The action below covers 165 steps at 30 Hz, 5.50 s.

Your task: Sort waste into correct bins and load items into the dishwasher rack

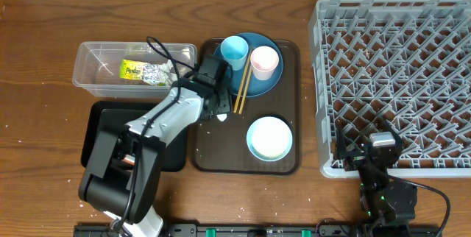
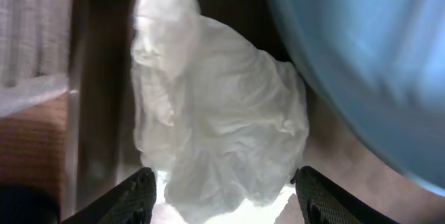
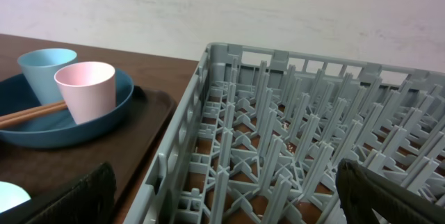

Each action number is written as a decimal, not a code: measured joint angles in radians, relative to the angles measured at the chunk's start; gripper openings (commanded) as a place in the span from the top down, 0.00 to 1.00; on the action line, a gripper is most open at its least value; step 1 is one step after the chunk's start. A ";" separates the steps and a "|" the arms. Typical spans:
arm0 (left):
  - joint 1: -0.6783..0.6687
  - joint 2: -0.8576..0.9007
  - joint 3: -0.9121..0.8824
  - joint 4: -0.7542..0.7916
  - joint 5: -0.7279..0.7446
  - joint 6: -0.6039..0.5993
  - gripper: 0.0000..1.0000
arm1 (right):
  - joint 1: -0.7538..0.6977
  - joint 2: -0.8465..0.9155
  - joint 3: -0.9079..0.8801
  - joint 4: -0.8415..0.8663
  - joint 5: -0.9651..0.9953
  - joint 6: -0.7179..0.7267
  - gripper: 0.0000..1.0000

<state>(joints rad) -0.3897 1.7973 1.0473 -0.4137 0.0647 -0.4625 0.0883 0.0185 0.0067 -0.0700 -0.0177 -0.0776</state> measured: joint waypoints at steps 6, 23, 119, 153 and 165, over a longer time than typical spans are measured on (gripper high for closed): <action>0.016 0.000 0.000 0.000 0.025 0.001 0.30 | 0.000 0.000 0.000 0.000 0.000 0.000 0.01; 0.016 0.014 0.000 0.037 0.042 0.013 0.31 | 0.000 0.000 0.000 0.000 0.000 0.000 0.01; 0.271 -0.182 -0.007 0.116 0.119 -0.098 0.89 | 0.000 0.000 0.000 0.000 0.000 0.000 0.01; 0.428 -0.183 -0.003 0.213 0.125 -0.132 0.88 | 0.000 0.000 0.000 0.000 0.000 0.000 0.01; 0.429 -0.183 -0.003 0.198 0.005 -0.101 0.47 | 0.000 0.000 0.000 0.000 0.000 0.000 0.01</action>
<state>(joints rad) 0.0395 1.6138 1.0439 -0.2161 0.0696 -0.5636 0.0883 0.0185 0.0067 -0.0700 -0.0177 -0.0776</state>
